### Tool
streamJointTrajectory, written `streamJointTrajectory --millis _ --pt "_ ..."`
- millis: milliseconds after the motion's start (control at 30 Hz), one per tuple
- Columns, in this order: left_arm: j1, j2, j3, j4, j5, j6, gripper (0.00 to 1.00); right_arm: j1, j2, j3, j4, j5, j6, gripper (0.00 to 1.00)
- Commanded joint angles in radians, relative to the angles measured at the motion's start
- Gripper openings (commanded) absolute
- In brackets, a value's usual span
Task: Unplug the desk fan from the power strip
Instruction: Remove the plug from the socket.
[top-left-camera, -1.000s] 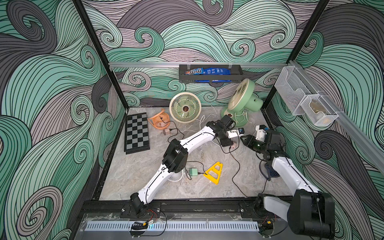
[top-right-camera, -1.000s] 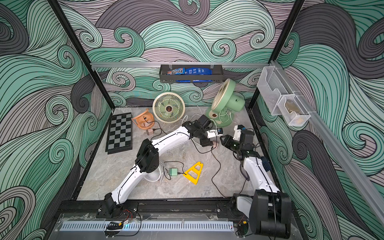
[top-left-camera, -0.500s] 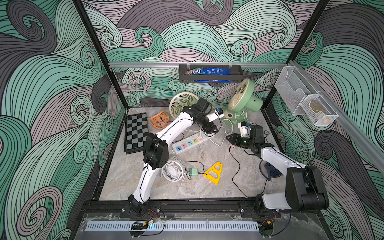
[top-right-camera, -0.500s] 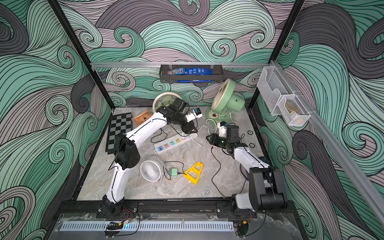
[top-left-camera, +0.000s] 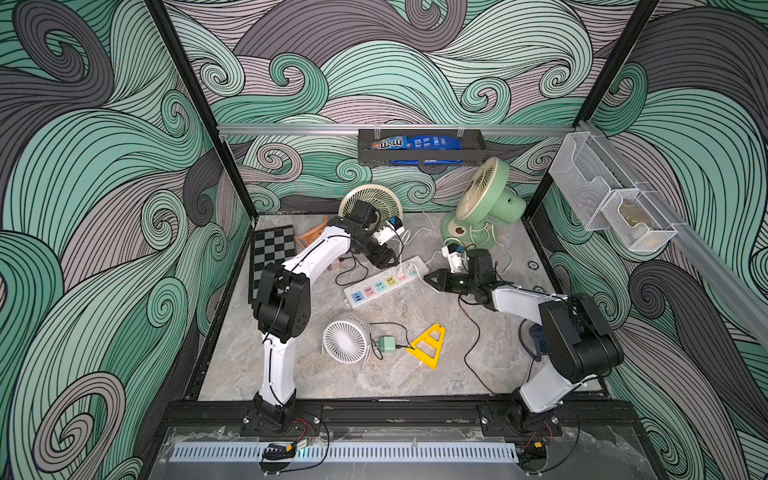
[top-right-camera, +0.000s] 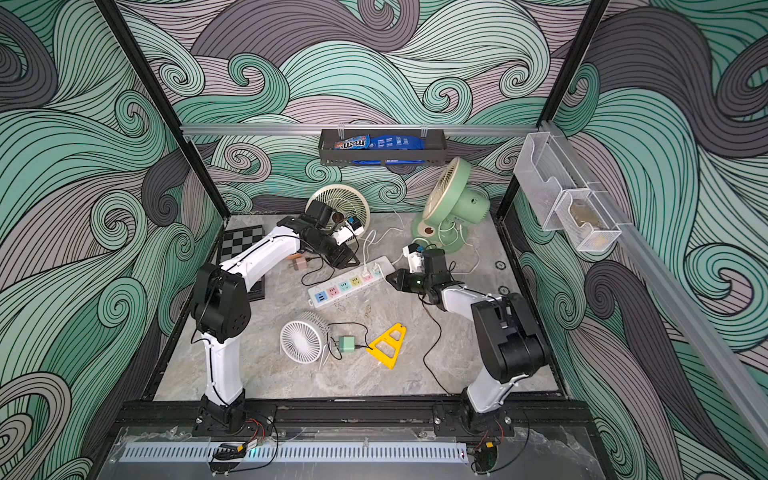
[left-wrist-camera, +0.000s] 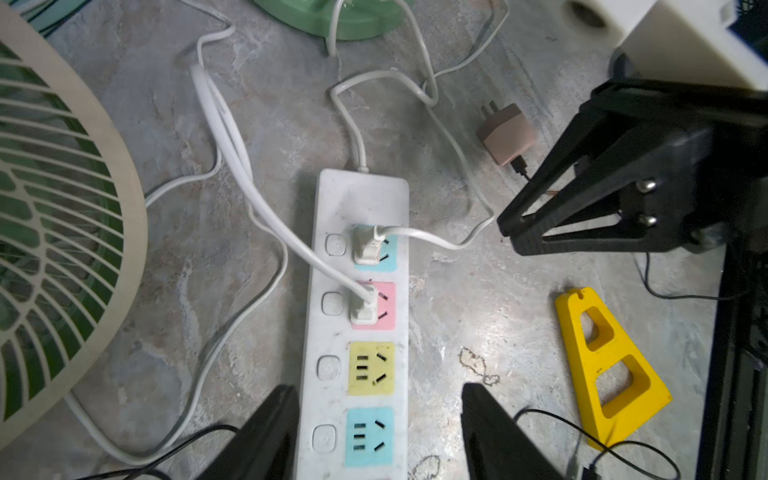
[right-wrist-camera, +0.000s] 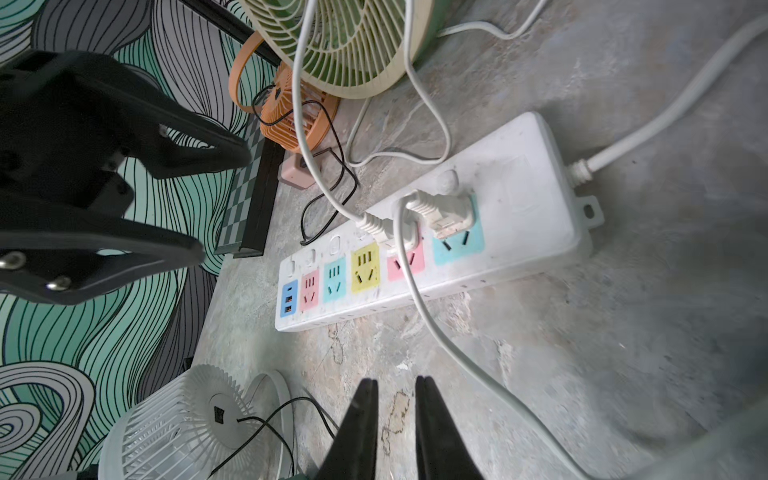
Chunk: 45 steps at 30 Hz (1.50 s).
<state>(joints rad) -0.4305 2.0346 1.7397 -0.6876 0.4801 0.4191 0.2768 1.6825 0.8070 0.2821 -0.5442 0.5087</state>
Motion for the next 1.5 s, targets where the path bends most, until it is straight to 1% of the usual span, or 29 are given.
streamJointTrajectory --millis 0,133,333,500,633,867,1300,1400,1467 --pt "-0.005 -0.002 -0.02 0.075 -0.033 0.031 0.66 0.028 0.03 0.015 0.084 0.012 0.018 0.18" --pt "-0.005 0.041 -0.027 0.095 -0.057 0.037 0.67 0.06 0.059 0.025 0.117 0.048 0.031 0.13" --pt "-0.006 0.078 -0.028 0.141 -0.064 0.01 0.65 0.102 0.101 0.034 0.169 0.151 0.032 0.08" --pt "-0.016 0.099 -0.028 0.178 -0.092 0.0 0.63 0.126 0.141 0.049 0.204 0.227 0.048 0.06" --pt "-0.026 0.103 -0.038 0.199 -0.113 -0.001 0.63 0.142 0.176 0.063 0.24 0.266 0.061 0.05" --pt "-0.043 0.095 -0.076 0.219 -0.126 0.019 0.63 0.163 0.232 0.09 0.242 0.328 0.084 0.05" --pt "-0.079 0.104 -0.104 0.254 -0.187 0.027 0.63 0.18 0.262 0.083 0.211 0.413 0.13 0.05" --pt "-0.087 0.116 -0.096 0.266 -0.207 0.027 0.61 0.179 0.268 0.083 0.207 0.418 0.138 0.06" --pt "-0.091 0.127 -0.084 0.266 -0.208 0.026 0.56 0.18 0.273 0.081 0.202 0.42 0.144 0.06"
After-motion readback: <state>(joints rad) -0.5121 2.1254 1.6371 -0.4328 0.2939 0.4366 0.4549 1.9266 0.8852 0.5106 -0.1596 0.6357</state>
